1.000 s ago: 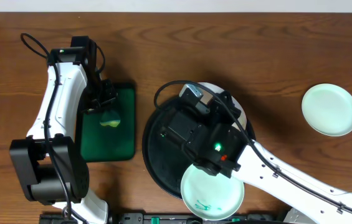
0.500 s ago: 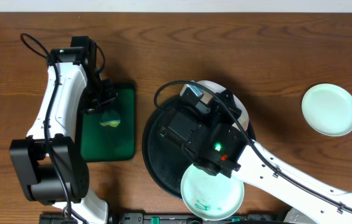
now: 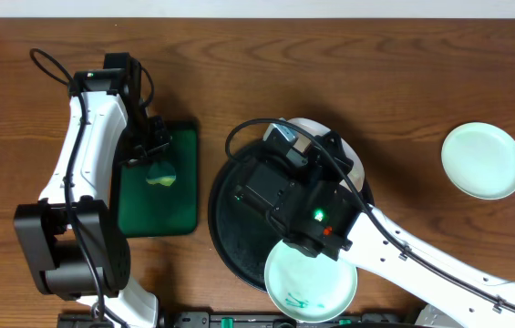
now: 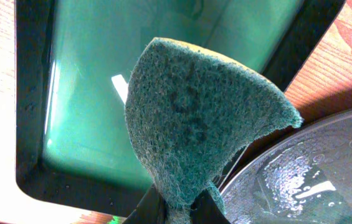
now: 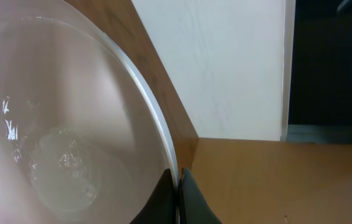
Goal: Clean dirty plates on tray and stack at the side
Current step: 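Grip the pink plate rim with the right gripper and lift it, then carry the pink plate right and stack it on the pale green plate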
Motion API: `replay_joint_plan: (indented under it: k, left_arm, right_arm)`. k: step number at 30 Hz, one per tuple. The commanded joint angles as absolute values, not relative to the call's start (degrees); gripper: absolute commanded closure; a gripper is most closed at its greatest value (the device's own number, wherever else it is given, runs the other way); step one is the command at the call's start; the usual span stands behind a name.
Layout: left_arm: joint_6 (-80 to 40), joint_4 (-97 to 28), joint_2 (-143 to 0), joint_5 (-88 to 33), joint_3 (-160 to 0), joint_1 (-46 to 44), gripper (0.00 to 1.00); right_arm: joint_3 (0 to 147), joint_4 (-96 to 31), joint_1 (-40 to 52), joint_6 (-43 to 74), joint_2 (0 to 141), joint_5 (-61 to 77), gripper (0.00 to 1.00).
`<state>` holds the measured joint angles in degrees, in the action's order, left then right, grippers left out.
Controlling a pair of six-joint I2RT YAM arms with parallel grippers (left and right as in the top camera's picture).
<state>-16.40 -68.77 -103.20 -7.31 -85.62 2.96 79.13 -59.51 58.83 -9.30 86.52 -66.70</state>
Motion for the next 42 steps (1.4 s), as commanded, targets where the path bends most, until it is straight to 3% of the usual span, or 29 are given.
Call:
replay_joint_plan:
  k: [1,11,17,22,32,42]
  left_arm:
    - [-15.4,-68.9,-103.7,-7.0,-85.2,3.3,0.93]
    - [-15.4,-68.9,-103.7,-7.0,-85.2,3.3,0.93]
    - [-15.2,-68.9,-103.7,-8.3,-85.2,3.3,0.93]
    - [-15.2,-69.1,-103.7,-8.3,-85.2,3.2,0.93]
    - [-15.2,-69.1,-103.7,-8.3,-85.2,3.2,0.93]
    - [-15.2,-69.1,-103.7,-8.3,-85.2,3.2,0.93]
  right_arm:
    - [80.7,-59.4,59.4,-9.3,85.8,-69.2,0.99]
    - [80.7,-59.0,59.2,-6.9,85.8,-65.9,0.99]
    - [80.5,-55.4,54.6,12.4,85.9,-32.7,0.99]
    - [80.5,-53.6,47.5,29.7,86.4,-25.8,0.99]
    - [80.4,-58.8,19.5,34.7,89.5,-7.9,0.99]
    - [79.8,-61.6,-8.8,34.0,95.8,-2.0,0.99]
